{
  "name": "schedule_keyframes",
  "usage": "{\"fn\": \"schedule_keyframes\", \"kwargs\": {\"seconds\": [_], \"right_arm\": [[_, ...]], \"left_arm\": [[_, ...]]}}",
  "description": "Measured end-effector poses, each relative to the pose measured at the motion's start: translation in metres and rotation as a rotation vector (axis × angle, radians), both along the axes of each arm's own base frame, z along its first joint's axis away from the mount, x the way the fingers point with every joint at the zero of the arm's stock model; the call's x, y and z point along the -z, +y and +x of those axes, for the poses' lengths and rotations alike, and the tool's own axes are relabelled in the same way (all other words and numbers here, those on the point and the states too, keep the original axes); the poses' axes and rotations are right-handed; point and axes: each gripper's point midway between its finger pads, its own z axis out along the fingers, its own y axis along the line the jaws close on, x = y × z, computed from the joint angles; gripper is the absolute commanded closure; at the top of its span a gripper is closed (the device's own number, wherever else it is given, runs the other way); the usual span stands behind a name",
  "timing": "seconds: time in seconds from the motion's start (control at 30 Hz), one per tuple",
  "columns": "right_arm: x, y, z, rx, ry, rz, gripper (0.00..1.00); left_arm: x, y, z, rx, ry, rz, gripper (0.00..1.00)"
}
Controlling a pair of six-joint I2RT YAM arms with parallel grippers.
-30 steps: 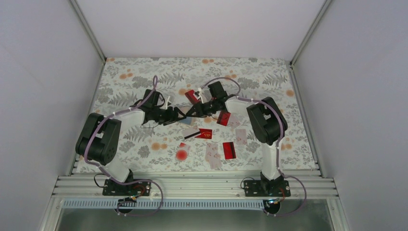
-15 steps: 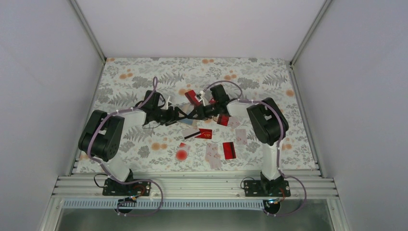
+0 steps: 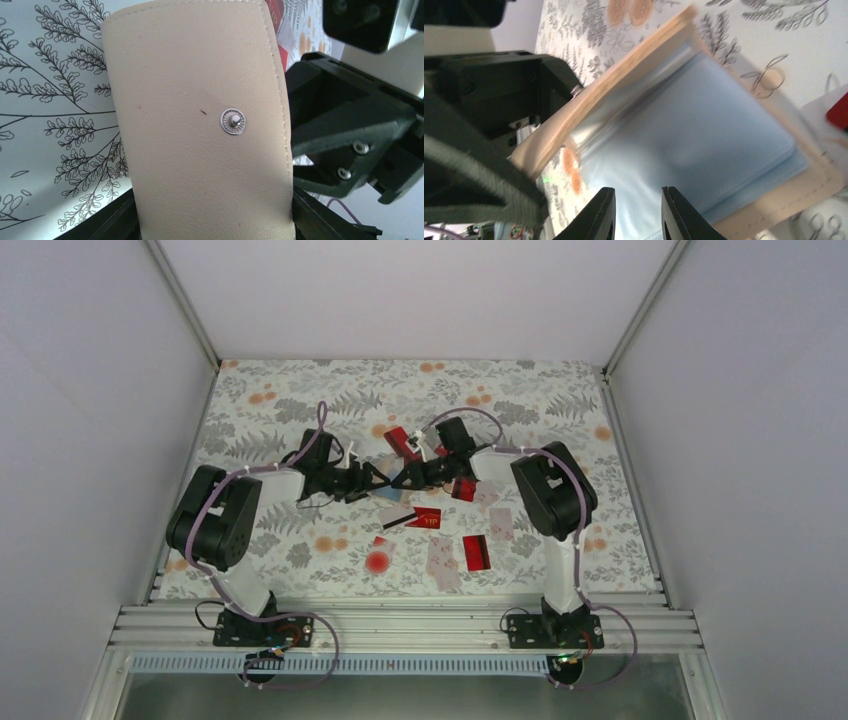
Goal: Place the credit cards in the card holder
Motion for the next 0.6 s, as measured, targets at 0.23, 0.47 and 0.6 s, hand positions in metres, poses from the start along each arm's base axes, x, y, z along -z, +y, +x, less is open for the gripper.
{"fn": "schedule_keyframes", "kwargs": {"seconds": [0.23,0.47,0.6], "right_arm": [[0.025,-0.002,0.006,-0.002,0.005,-0.062,0.78],[0.027,-0.002,0.006,-0.022,-0.026,-0.064,0.78],[0.027,-0.003,0.006,-0.026,-0.036,-0.068,0.78]], "left_arm": [[0.004,0.001,-0.005,-0.004,0.024,-0.002,0.26],[0.0,0.006,-0.009,-0.027,0.039,0.022,0.13],[-0.019,0.017,-0.007,-0.072,-0.004,0.142,0.12]]}}
